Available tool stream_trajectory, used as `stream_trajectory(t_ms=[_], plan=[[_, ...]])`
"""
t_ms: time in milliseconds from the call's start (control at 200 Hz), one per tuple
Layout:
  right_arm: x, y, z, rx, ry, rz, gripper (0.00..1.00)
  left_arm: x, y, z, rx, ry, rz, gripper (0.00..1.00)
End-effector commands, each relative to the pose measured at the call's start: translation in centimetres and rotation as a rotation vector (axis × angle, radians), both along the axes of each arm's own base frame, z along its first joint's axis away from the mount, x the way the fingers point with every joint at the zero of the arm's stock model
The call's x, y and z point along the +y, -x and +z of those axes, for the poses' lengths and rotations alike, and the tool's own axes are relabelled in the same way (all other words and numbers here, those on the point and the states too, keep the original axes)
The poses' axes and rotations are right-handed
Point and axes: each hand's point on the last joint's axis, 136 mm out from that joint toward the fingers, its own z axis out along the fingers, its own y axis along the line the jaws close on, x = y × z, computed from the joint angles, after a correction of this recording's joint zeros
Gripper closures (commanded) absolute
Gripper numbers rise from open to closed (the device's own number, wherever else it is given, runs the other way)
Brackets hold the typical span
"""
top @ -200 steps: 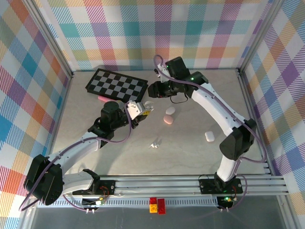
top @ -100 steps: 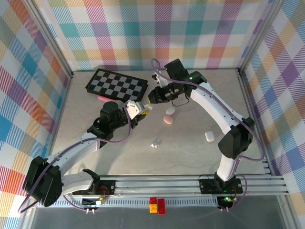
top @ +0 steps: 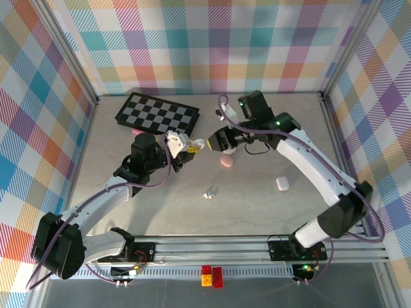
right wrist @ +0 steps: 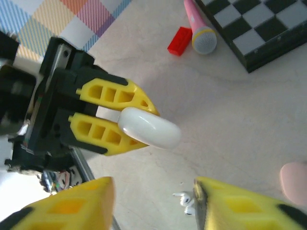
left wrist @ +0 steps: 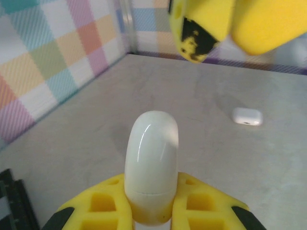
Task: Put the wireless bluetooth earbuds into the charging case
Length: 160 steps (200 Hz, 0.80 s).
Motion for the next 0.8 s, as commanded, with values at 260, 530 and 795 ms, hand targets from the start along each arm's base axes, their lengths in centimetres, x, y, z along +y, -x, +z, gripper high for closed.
stream_trajectory(t_ms=[260,530,795], plan=[[0.0,4.4,3.3,-0.528,-0.019,0.407,0.41,-1.6,6.0,5.0,0.055,0.019,-0.344,1.00],[2.4,4.3,3.3,-0.561,-0.010,0.478,0.52,-1.5,6.6,6.2,0.038,0.012,-0.369,1.00],[2.7,4.6,3.4,-0.547,-0.017,0.497,0.75,-1.4,6.7,7.0,0.025,0.018,-0.365,1.00]])
